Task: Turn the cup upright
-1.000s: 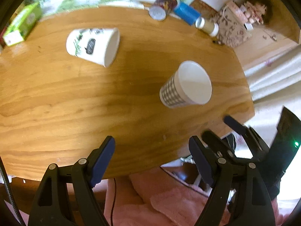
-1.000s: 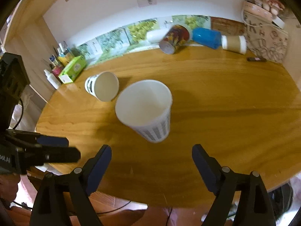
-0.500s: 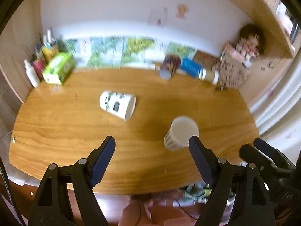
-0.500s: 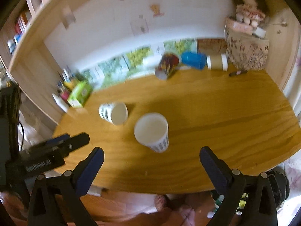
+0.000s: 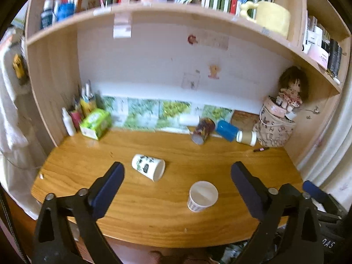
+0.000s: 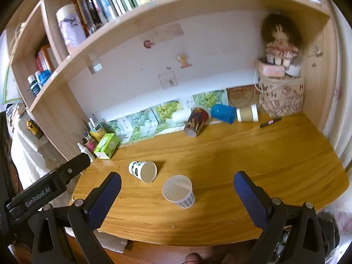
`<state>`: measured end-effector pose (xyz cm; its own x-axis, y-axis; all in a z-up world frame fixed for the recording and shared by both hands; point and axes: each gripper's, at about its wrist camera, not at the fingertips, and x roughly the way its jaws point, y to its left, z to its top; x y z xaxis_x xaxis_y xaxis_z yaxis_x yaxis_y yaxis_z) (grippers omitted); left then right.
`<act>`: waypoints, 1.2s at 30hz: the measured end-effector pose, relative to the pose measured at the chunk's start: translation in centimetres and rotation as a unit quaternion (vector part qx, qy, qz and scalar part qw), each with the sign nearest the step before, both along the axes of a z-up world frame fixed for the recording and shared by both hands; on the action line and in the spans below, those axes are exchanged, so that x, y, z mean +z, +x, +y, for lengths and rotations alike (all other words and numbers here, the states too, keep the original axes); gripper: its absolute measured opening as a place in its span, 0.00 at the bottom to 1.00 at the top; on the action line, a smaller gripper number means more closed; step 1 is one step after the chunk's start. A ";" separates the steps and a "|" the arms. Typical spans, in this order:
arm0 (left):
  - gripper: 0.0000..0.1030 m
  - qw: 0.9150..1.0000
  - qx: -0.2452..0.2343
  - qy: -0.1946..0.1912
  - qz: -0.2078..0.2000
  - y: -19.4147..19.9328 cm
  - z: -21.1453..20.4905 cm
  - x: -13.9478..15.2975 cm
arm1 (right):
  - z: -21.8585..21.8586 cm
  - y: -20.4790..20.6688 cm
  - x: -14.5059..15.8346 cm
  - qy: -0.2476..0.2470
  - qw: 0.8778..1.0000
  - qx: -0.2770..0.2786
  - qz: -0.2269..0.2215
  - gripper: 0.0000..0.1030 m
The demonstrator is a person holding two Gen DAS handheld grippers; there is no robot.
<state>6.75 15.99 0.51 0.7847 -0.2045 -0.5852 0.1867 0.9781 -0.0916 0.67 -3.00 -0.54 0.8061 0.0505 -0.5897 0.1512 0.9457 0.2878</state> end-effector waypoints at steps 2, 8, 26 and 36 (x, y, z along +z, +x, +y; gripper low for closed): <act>0.98 1.000 0.009 0.022 -0.017 -0.6 -0.5 0.3 | -0.1 -0.3 0.4 -0.010 1.000 0.005 -0.010 0.99; 0.99 0.998 0.039 0.036 -0.036 -2.0 -0.5 0.4 | -0.1 -1.6 0.8 -0.030 0.999 -0.010 -0.033 0.99; 0.99 0.993 0.068 0.054 -0.075 -2.1 -0.9 0.6 | -0.1 -0.7 0.4 -0.029 0.998 0.013 -0.063 0.99; 0.99 0.994 0.046 0.051 -0.083 -1.6 -1.7 0.7 | -0.7 -0.5 0.4 -0.028 0.998 -0.001 -0.063 0.99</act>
<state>5.15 14.31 1.21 0.8850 -0.0734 -0.4598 0.1003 0.9944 0.0342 0.14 -3.66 -0.17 0.8738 0.0189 -0.4860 0.1195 0.9603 0.2520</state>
